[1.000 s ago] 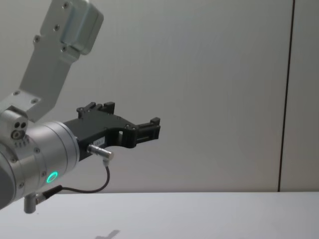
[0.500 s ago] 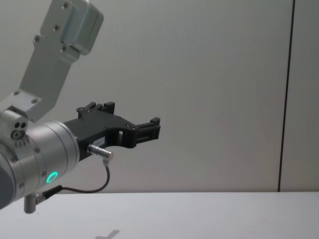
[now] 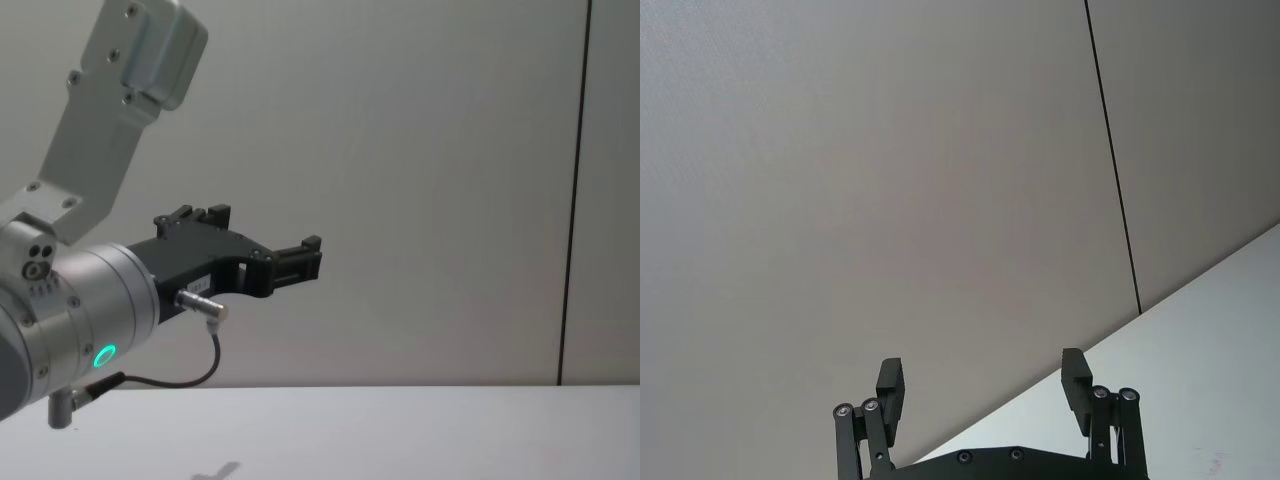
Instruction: Use the one hand to pick up the stamp and affix it onto the A4 paper.
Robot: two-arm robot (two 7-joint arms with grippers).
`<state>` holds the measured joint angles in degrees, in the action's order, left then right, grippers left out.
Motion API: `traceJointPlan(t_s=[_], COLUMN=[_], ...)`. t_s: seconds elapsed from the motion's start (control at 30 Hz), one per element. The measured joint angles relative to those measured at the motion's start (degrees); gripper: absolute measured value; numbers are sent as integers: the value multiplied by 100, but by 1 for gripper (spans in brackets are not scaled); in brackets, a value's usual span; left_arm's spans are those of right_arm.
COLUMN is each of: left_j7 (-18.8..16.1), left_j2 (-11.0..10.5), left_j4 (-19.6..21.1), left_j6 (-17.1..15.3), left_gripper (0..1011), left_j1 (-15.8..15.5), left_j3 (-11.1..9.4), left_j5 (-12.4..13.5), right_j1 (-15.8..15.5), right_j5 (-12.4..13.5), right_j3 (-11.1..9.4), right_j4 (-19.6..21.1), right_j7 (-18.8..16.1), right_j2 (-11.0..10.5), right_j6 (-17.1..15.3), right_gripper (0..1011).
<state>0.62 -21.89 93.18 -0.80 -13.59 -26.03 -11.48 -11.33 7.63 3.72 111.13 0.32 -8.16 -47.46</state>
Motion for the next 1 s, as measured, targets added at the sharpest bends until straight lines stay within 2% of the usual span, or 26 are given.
traceJointPlan(t_s=[0.3,0.5,0.6,1.0], left_j7=[0,0,0,0], left_j2=[0,0,0,0], left_j4=[0,0,0,0], left_j6=[0,0,0,0], left_gripper=[1001,1001,1002,1001], left_j1=[0,0,0,0], left_j3=[0,0,0,0], left_j5=[0,0,0,0], right_j1=[-99,-212,-255,-558], right_j5=[-121,-276,-331,-661], right_j3=[-23,-25,-25,-5], right_j4=[176,369,432,734], right_j7=[1,-19,-32,-105], right_j2=[-6,-37,-51,-166], right_j6=[202,558,697,1692], right_gripper=[781,951,998,1001])
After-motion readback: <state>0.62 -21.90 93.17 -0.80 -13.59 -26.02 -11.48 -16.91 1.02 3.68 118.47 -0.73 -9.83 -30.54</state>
